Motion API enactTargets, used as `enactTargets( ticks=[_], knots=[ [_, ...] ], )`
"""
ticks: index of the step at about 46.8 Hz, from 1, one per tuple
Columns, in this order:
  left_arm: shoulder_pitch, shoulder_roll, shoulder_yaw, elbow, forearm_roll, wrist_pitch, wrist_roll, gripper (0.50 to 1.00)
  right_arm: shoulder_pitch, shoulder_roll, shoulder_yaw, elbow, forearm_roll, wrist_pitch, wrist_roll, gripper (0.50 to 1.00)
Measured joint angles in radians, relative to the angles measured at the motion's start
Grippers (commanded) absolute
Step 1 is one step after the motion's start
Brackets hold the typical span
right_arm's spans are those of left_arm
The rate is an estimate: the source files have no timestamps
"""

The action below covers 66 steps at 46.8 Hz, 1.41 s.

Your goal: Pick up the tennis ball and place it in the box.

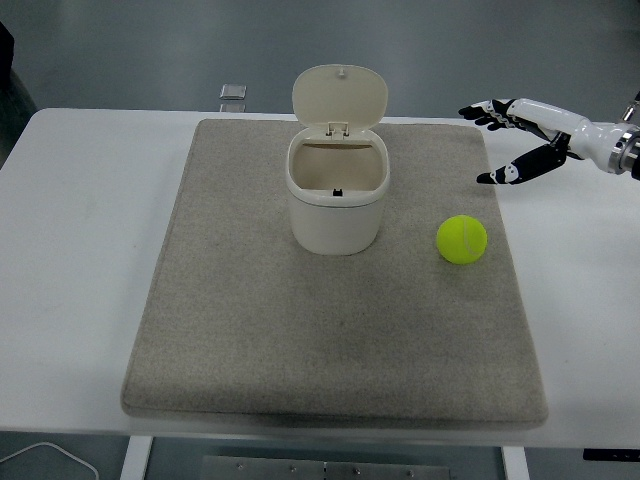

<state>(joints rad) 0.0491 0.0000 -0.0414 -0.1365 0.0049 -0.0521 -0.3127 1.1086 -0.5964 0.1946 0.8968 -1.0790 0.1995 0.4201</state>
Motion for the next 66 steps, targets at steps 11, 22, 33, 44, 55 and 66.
enactTargets(
  ticks=[11,22,33,44,55,66],
  knots=[
    [0.0,0.0,0.0,0.0,0.0,0.001,0.0,0.992,0.023,-0.042,-0.027,0.049,-0.054,0.061,0.066,0.928],
    [0.0,0.0,0.0,0.0,0.0,0.001,0.0,0.99,0.047,-0.065,-0.053,0.07,-0.087,0.141,0.119,0.928],
    [0.0,0.0,0.0,0.0,0.0,0.0,0.0,0.992,0.03,-0.056,-0.094,0.08,-0.108,0.091,0.132,0.926],
    [0.0,0.0,0.0,0.0,0.0,0.001,0.0,0.992,0.013,-0.052,-0.179,0.08,-0.111,-0.003,0.142,0.926],
    [0.0,0.0,0.0,0.0,0.0,0.001,0.0,0.992,0.005,-0.049,-0.208,0.099,-0.11,-0.028,0.16,0.926],
    [0.0,0.0,0.0,0.0,0.0,0.0,0.0,0.992,-0.025,-0.049,-0.213,0.098,-0.11,-0.108,0.16,0.917]
  ],
)
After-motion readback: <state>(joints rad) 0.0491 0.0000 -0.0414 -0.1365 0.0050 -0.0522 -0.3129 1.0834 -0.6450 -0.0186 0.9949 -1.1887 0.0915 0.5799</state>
